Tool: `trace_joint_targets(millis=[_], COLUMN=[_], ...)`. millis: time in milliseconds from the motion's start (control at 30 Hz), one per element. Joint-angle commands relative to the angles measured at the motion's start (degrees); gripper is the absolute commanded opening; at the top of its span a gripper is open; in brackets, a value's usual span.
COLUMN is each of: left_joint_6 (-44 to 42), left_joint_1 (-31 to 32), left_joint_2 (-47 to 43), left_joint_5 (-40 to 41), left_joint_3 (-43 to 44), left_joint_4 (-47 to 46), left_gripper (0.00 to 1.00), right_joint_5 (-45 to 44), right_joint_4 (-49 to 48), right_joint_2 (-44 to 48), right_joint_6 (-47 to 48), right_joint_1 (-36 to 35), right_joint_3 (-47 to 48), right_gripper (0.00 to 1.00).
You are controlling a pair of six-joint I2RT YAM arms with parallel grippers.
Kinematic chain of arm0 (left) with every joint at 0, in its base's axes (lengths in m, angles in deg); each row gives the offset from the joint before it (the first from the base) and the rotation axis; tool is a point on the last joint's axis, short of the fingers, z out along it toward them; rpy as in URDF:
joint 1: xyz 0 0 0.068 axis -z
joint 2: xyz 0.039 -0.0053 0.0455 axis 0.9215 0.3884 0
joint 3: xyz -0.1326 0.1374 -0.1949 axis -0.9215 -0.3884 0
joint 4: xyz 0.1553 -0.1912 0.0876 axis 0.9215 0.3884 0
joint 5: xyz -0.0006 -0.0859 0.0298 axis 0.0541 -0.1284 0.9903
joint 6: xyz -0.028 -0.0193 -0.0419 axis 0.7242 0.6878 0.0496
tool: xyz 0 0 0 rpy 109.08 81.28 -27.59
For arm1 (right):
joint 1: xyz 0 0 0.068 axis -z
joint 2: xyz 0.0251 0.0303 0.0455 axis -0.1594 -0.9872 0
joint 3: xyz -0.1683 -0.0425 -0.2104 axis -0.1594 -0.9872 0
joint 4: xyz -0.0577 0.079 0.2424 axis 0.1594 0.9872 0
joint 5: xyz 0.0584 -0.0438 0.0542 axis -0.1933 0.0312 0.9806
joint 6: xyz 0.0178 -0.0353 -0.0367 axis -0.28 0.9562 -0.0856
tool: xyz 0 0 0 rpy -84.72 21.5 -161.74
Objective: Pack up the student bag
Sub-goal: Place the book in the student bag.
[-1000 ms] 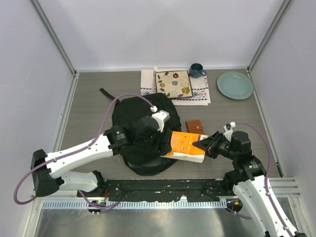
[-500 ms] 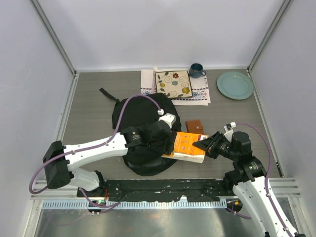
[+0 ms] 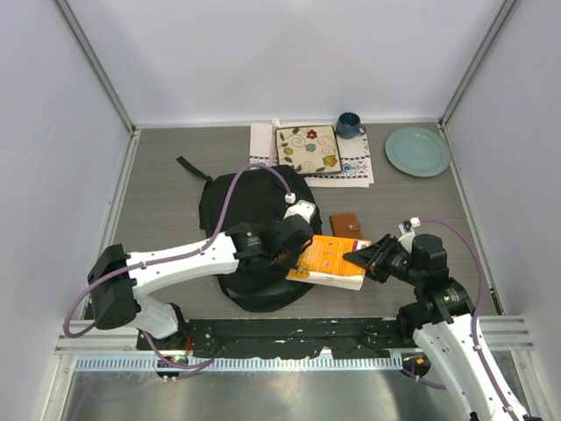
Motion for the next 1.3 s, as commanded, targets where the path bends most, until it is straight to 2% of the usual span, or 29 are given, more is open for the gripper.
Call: trace_joint_targets(millis=[0, 200, 333, 500, 633, 733, 900, 1000, 1067, 1133, 1267], left_joint_6=[-0.91, -5.48, -8.47, -10.58, -10.41, -9.79, -9.70, -9.79, -9.70, -9.53, -9.09], left_joint_1=[0.36, 0.01, -0.43, -0.52, -0.60, -0.60, -0.52, -0.60, -0.60, -0.52, -0.60], left_joint_2=[-0.58, -3.30, -3.57, -1.82, -1.72, -2.07, -1.28, -0.41, -0.23, -0.23, -0.84], left_joint_5=[2.30, 7.22, 8.01, 6.26, 5.73, 4.77, 4.58, 4.67, 4.76, 5.02, 5.55], left_joint_3=[2.93, 10.39, 16.98, 23.32, 23.76, 23.24, 23.85, 24.55, 24.56, 24.29, 23.85], left_joint_4=[1.21, 3.93, 5.34, 7.01, 6.66, 5.26, 4.64, 4.99, 4.90, 4.73, 4.55], left_gripper=[0.00, 0.00, 0.00, 0.00, 0.00, 0.00, 0.00, 0.00, 0.00, 0.00, 0.00], right_joint_5=[-0.42, -1.12, 0.46, 0.99, 1.60, 2.22, 0.20, -3.04, -5.50, -11.29, -24.65], right_joint_4=[-2.08, 4.34, 3.21, -0.31, -3.99, -10.84, -15.68, -19.46, -22.00, -25.68, -34.13], right_joint_2=[1.22, 4.29, 8.07, 8.96, 6.76, 4.74, -1.67, -5.18, -7.91, -9.32, -16.15], right_joint_6=[0.88, 1.86, -2.88, -5.53, -6.58, -9.30, -7.90, -8.25, -8.61, -10.00, -11.51], right_joint_1=[-0.22, -0.22, -0.31, -0.31, -0.31, -0.31, -1.71, -4.43, -8.64, -12.59, -27.50], right_joint_3=[3.10, 1.70, -0.41, -1.82, -3.14, -4.90, -2.79, -2.53, -2.35, -2.17, -1.65], right_gripper=[0.00, 0.00, 0.00, 0.00, 0.00, 0.00, 0.00, 0.00, 0.00, 0.00, 0.01])
